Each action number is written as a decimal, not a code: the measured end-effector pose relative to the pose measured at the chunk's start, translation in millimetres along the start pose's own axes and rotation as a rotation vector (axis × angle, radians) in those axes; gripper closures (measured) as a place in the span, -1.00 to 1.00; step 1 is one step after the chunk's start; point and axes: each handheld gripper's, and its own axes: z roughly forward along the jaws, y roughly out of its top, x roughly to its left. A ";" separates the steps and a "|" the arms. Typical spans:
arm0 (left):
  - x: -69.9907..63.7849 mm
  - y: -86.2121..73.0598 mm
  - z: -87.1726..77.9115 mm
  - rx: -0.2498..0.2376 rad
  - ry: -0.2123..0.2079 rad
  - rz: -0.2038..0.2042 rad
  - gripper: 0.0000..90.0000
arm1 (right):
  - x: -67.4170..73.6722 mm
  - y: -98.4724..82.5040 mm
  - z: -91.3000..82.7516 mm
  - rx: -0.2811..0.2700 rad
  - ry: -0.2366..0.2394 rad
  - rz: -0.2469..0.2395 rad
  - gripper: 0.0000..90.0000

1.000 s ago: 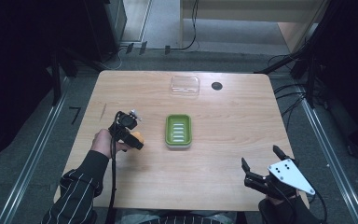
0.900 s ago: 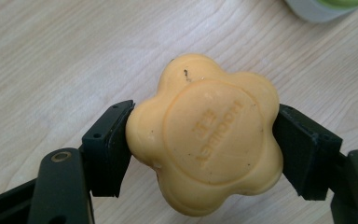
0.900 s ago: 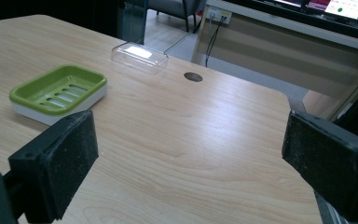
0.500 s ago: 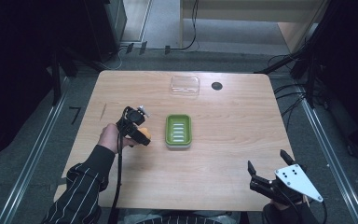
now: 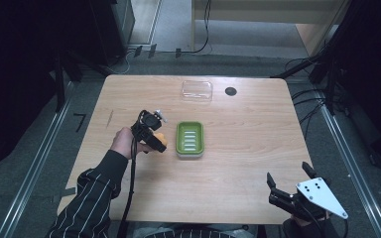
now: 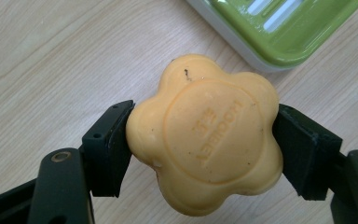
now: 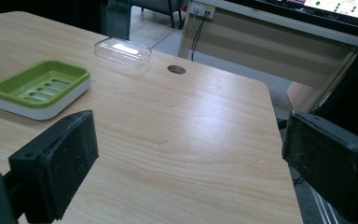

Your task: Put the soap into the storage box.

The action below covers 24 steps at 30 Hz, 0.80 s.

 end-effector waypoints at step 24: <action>-10.6 23.8 -2.5 -0.024 -0.012 0.064 -0.39 | -3.8 -3.9 -9.0 0.011 -0.031 0.009 -0.91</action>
